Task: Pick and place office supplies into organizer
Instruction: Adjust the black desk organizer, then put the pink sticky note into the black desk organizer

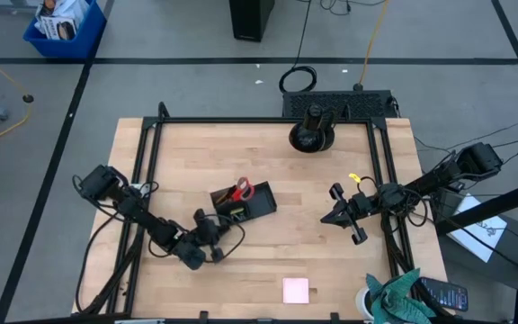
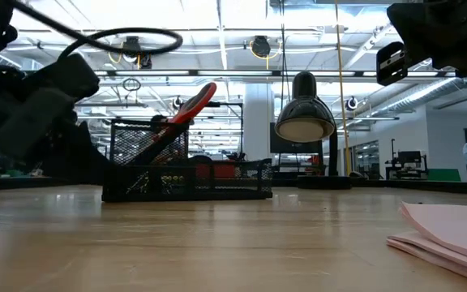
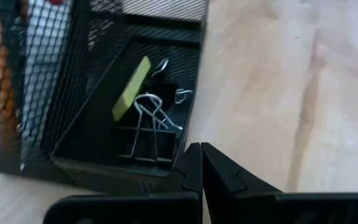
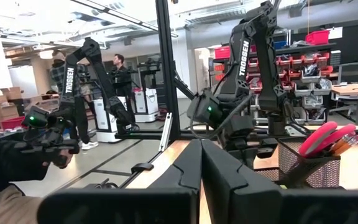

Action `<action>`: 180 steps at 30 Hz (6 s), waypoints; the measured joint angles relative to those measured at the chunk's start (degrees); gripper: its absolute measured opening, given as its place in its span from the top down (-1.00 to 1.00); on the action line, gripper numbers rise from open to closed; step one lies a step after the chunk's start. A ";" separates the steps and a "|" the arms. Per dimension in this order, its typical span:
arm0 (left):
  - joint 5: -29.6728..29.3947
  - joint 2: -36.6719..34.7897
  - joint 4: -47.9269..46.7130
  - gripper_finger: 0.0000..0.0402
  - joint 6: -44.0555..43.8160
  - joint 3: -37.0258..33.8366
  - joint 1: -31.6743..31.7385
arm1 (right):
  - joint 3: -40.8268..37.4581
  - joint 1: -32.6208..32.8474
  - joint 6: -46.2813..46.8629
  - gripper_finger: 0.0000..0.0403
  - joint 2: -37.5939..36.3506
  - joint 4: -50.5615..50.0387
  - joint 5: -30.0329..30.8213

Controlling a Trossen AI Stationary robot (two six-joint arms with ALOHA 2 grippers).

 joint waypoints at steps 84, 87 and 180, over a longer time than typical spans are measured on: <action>15.41 18.16 -13.76 0.97 27.24 42.45 0.37 | 23.78 23.04 -11.60 0.70 2.20 -40.12 23.05; 15.46 18.16 -21.20 0.99 29.18 47.16 0.37 | 26.54 25.45 -12.28 0.49 4.56 -42.88 27.29; 12.94 27.33 -51.63 0.85 38.22 62.14 7.67 | 27.55 19.76 -10.83 0.01 9.05 -56.16 23.80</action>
